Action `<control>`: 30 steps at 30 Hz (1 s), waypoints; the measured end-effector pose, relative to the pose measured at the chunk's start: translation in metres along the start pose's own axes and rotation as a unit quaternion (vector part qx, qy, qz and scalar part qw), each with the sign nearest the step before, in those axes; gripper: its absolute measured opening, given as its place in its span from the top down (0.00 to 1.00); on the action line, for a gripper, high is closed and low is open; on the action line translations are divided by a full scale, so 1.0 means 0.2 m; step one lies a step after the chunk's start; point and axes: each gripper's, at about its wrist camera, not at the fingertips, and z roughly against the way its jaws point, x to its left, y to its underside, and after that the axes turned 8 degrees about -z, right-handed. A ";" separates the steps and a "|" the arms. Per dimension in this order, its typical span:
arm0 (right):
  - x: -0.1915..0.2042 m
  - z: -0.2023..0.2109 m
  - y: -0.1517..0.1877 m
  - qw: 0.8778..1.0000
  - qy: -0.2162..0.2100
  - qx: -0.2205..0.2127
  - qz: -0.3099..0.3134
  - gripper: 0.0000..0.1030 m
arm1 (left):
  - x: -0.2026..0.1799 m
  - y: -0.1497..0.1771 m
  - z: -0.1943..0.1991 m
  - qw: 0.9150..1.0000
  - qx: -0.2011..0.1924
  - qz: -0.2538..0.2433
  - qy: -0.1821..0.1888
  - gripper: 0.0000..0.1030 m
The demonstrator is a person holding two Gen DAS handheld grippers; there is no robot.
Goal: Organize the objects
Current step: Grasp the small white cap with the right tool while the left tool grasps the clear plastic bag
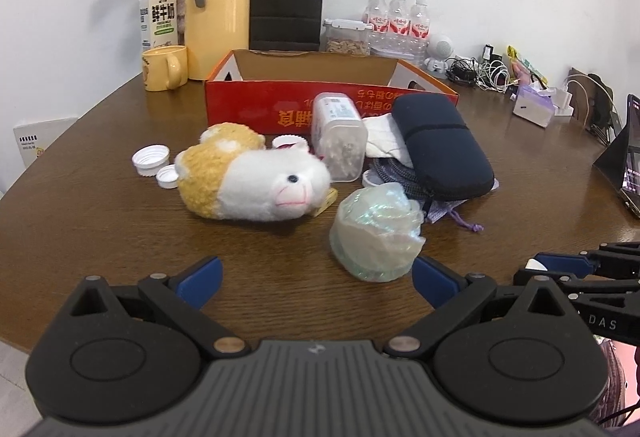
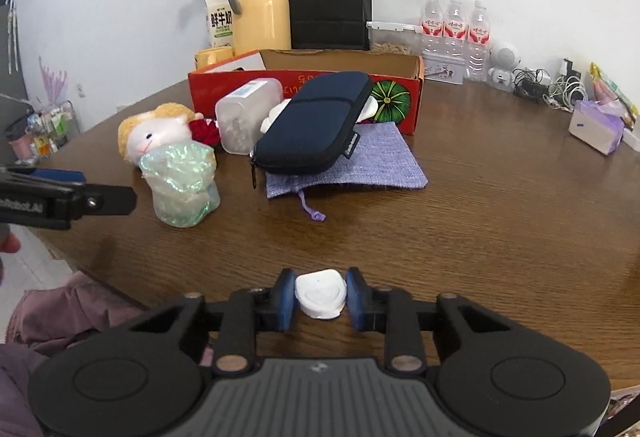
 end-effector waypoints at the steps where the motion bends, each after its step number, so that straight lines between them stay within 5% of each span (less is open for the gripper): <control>1: -0.01 0.00 0.00 1.000 -0.003 0.000 0.000 0.75 | -0.01 -0.01 -0.01 1.000 0.001 -0.002 0.002 0.00; 10: -0.04 -0.03 -0.10 0.999 -0.032 -0.018 0.016 0.75 | -0.11 -0.09 -0.10 1.000 -0.002 -0.013 0.014 0.00; 17: -0.04 -0.06 -0.19 0.997 -0.051 -0.024 0.044 0.75 | -0.14 -0.13 -0.22 1.000 0.018 0.003 0.019 0.12; 23: -0.03 -0.08 -0.22 0.997 -0.062 -0.024 0.049 0.75 | -0.14 -0.14 -0.27 0.999 0.028 0.010 0.031 0.53; 30: -0.02 -0.03 -0.23 0.996 -0.063 -0.033 0.052 0.75 | -0.13 -0.15 -0.20 0.998 0.013 -0.005 0.058 0.58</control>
